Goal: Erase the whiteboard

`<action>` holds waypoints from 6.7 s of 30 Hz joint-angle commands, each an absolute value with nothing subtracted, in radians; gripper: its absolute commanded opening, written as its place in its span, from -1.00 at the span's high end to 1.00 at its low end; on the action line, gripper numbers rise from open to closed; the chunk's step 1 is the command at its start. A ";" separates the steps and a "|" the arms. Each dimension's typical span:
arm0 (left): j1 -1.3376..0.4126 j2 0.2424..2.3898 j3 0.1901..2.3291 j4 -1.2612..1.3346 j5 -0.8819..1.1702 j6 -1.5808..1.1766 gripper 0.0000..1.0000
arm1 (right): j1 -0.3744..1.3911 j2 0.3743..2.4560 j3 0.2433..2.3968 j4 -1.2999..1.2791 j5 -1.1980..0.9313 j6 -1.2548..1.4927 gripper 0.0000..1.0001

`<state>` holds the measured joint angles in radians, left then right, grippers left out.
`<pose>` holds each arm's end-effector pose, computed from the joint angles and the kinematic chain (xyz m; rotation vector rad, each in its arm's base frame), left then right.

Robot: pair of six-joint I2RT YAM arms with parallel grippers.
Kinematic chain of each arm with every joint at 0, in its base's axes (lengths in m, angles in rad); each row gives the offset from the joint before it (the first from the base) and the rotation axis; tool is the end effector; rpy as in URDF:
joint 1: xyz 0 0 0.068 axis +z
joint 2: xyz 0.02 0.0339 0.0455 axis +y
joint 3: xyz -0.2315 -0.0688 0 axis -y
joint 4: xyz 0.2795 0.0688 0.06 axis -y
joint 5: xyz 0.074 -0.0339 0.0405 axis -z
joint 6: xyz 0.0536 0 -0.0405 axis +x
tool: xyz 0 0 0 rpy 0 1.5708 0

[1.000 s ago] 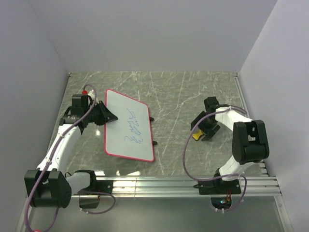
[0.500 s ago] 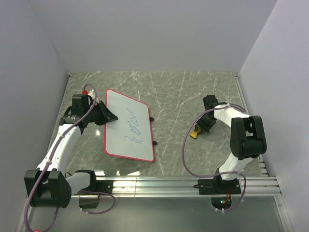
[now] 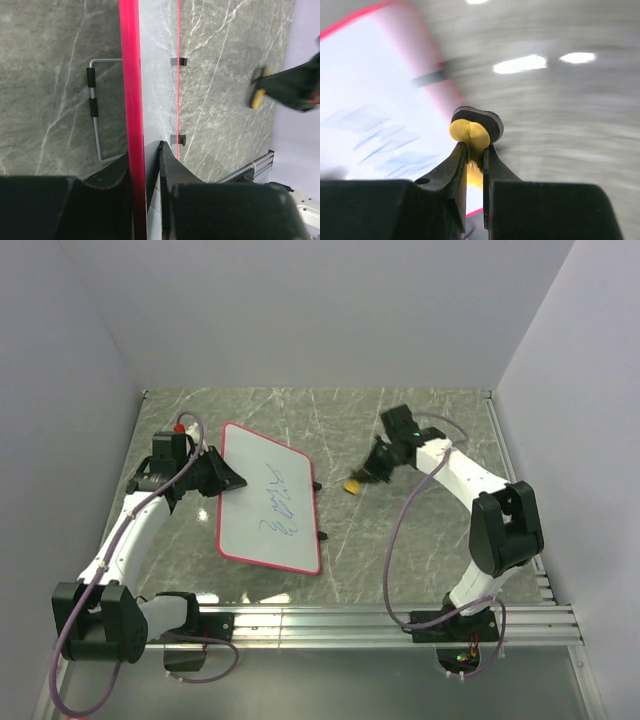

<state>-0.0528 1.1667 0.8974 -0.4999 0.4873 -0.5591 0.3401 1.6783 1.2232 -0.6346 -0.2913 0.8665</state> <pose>0.2998 -0.0410 0.2254 -0.3532 2.3658 -0.8675 0.3533 0.1414 0.1636 0.6351 2.7468 0.7324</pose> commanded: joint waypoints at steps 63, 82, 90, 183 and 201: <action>-0.187 1.233 0.899 -0.580 0.328 -0.431 0.99 | 0.881 2.086 1.855 -0.539 -0.385 1.051 1.00; -0.198 1.230 0.904 -0.588 0.328 -0.431 0.99 | 0.767 1.907 1.141 -0.446 -0.252 0.948 1.00; -0.207 1.230 0.902 -0.589 0.314 -0.431 0.99 | 0.922 1.864 1.445 -0.392 -0.322 0.890 1.00; -0.215 1.252 0.942 -0.624 0.235 -0.474 0.99 | 0.674 1.444 0.994 -0.436 -0.062 0.834 1.00; -0.215 1.243 0.971 -0.675 0.210 -0.486 0.43 | 0.328 1.720 1.098 -0.574 0.090 0.827 0.85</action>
<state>-0.1822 1.2133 0.9871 -0.5663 0.3439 -0.5785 0.3458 1.7309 1.0729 -0.5987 0.1078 0.8242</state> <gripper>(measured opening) 0.270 0.308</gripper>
